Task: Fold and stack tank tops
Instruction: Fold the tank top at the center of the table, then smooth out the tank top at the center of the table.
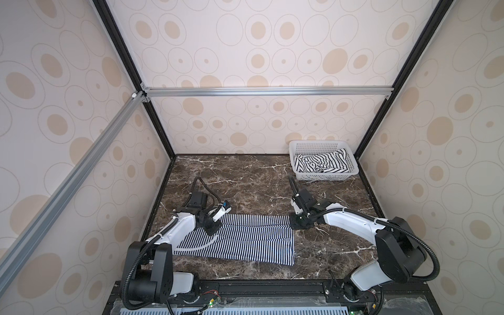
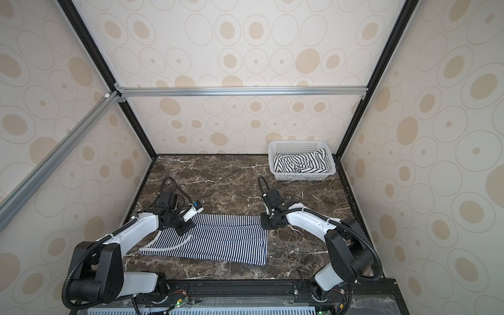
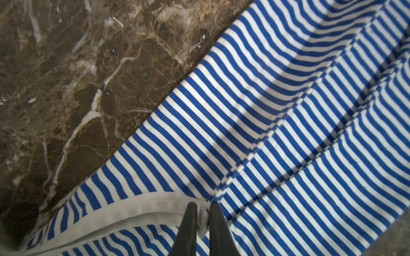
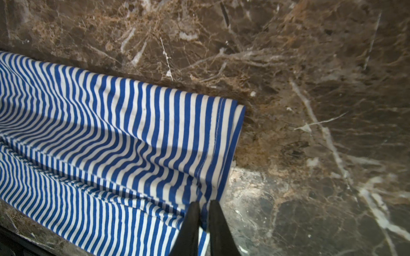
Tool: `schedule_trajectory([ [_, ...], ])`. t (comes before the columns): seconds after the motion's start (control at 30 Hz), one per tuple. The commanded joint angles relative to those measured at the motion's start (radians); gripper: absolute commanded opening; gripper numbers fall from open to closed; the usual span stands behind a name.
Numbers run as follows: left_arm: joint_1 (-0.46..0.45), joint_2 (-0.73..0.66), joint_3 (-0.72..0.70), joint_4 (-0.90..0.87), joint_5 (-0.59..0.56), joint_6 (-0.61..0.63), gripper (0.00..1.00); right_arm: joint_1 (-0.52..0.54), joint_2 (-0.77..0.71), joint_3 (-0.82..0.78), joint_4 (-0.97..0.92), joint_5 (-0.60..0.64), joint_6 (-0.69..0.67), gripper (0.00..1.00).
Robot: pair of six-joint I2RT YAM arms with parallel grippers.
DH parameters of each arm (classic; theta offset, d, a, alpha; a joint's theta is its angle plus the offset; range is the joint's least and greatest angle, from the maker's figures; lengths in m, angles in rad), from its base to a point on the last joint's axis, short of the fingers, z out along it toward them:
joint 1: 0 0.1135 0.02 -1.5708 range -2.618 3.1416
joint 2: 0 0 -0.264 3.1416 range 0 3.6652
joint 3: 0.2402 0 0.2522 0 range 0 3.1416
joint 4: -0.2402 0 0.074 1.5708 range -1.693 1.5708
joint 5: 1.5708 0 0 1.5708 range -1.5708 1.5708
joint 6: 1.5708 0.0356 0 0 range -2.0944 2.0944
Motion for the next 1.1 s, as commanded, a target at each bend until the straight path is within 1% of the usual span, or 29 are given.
schedule_trajectory([
  [0.0, -0.004, -0.009, -0.018, -0.024, -0.002, 0.028, 0.16, 0.013, -0.008, -0.02, 0.001, 0.006, 0.02, 0.13],
  [0.03, -0.005, -0.009, -0.021, -0.025, -0.003, 0.028, 0.17, 0.014, -0.008, -0.024, 0.003, 0.003, 0.02, 0.14],
  [0.1, -0.005, -0.014, -0.032, -0.029, -0.011, 0.033, 0.18, 0.018, -0.011, -0.03, 0.001, -0.005, 0.025, 0.15],
  [0.23, -0.005, -0.043, -0.048, -0.018, -0.043, 0.031, 0.17, 0.035, -0.028, -0.038, -0.012, -0.071, 0.006, 0.23],
  [0.33, -0.006, -0.069, -0.052, -0.023, -0.061, 0.034, 0.16, 0.043, -0.048, -0.039, -0.057, -0.059, -0.008, 0.27],
  [0.4, -0.005, -0.086, -0.052, -0.025, -0.077, 0.032, 0.17, 0.043, -0.071, -0.04, -0.084, -0.052, -0.022, 0.3],
  [0.5, -0.005, -0.117, -0.049, -0.028, -0.103, 0.029, 0.26, 0.043, -0.107, -0.029, -0.116, -0.008, -0.026, 0.31],
  [0.57, -0.003, -0.142, -0.048, -0.001, -0.128, 0.017, 0.33, 0.043, -0.109, -0.019, -0.093, -0.016, -0.006, 0.31],
  [0.67, 0.009, -0.171, -0.052, 0.094, -0.182, -0.015, 0.5, 0.049, -0.04, 0.012, -0.063, -0.036, 0.041, 0.31],
  [0.77, 0.031, -0.146, -0.029, 0.178, -0.252, -0.051, 0.6, 0.072, 0.063, 0.059, -0.057, -0.015, 0.078, 0.31],
  [0.83, 0.062, -0.108, 0.009, 0.2, -0.256, -0.069, 0.64, 0.084, 0.124, 0.079, -0.041, -0.01, 0.108, 0.31],
  [0.93, 0.12, -0.026, 0.08, 0.222, -0.249, -0.098, 0.67, 0.097, 0.201, 0.109, -0.011, -0.016, 0.146, 0.3],
  [1.07, 0.184, 0.112, 0.198, 0.234, -0.267, -0.144, 0.68, 0.102, 0.25, 0.132, 0.015, -0.015, 0.171, 0.3],
])
